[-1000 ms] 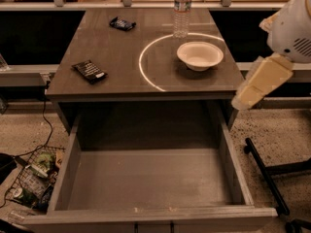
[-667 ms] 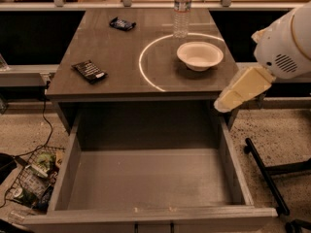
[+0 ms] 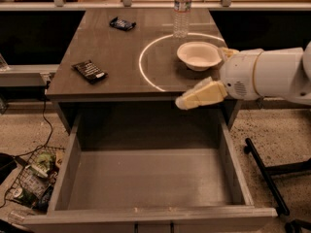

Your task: Place rxbar chocolate into top drawer

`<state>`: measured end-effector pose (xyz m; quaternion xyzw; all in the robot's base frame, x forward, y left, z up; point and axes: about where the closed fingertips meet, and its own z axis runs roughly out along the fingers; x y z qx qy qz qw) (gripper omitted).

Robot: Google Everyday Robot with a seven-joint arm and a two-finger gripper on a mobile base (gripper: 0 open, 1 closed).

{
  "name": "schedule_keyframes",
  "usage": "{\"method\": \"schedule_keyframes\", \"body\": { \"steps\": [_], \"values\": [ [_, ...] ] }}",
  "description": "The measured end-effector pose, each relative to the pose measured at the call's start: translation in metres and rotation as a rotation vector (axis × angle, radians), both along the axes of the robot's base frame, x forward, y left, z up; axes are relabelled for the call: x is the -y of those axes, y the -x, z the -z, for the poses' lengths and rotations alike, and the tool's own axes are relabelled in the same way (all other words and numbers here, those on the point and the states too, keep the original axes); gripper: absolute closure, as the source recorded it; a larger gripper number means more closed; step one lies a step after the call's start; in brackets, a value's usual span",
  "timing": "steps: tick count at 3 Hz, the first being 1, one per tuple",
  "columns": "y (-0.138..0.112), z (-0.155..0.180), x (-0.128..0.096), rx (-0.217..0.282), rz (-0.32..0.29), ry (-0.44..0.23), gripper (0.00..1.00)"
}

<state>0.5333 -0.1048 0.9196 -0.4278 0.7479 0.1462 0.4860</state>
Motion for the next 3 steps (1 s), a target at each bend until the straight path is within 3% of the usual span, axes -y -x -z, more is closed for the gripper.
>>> {"method": "schedule_keyframes", "body": {
  "steps": [1, 2, 3],
  "values": [
    [-0.042, -0.029, -0.015, 0.175, 0.016, -0.178, 0.00],
    [-0.055, -0.040, -0.045, 0.272, -0.008, -0.192, 0.00],
    [-0.052, -0.044, -0.048, 0.274, -0.014, -0.181, 0.00]
  ]
}}
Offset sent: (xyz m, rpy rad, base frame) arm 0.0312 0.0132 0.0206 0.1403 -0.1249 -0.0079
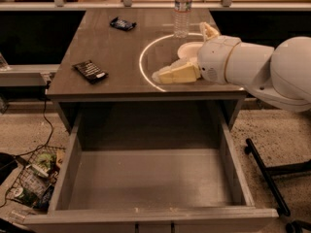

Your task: Place rxbar chocolate into top drawer

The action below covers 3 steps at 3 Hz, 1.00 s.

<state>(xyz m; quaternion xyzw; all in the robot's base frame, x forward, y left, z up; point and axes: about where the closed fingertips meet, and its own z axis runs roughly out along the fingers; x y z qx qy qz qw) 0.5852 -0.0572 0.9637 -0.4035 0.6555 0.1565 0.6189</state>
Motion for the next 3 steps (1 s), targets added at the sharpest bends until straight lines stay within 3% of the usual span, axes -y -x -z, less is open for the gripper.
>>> {"method": "schedule_keyframes", "body": {
  "steps": [1, 2, 3],
  "values": [
    [0.000, 0.002, -0.011, -0.035, -0.015, -0.007, 0.00],
    [0.000, 0.011, -0.044, -0.080, -0.039, -0.042, 0.00],
    [-0.019, 0.017, -0.079, -0.077, 0.009, -0.073, 0.00]
  ]
}}
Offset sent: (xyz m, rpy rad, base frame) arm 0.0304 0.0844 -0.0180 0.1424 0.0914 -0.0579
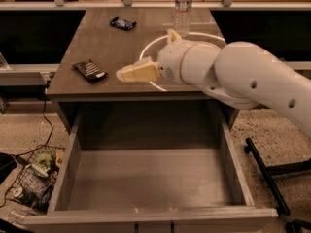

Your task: Place rxbar chocolate into top drawer

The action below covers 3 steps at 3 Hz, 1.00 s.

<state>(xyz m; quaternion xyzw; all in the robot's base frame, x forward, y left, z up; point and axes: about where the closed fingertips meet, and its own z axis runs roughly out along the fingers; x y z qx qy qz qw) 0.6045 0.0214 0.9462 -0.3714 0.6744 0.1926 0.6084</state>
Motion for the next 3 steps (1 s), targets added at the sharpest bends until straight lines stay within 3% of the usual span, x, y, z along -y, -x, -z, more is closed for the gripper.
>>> {"method": "schedule_keyframes", "body": {
  "steps": [1, 3],
  "values": [
    [-0.019, 0.007, -0.028, 0.011, 0.036, -0.016, 0.00],
    [-0.045, 0.030, -0.082, -0.012, 0.030, -0.020, 0.00]
  ]
}}
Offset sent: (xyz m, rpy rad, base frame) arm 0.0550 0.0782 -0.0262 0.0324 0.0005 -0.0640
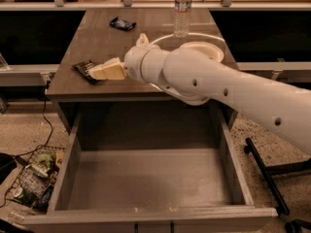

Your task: Place rxbar chocolate into top drawer

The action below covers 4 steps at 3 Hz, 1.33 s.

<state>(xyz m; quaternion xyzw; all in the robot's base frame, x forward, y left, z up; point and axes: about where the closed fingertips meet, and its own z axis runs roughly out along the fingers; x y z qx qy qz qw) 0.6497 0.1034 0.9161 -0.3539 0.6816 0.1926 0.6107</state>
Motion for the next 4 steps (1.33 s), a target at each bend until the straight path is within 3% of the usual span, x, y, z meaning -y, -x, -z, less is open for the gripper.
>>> {"method": "schedule_keyframes", "body": {
  "steps": [2, 4],
  "values": [
    [-0.019, 0.035, -0.054, -0.060, -0.048, -0.068, 0.00],
    [-0.030, 0.062, -0.079, -0.109, -0.058, -0.090, 0.00]
  ]
}}
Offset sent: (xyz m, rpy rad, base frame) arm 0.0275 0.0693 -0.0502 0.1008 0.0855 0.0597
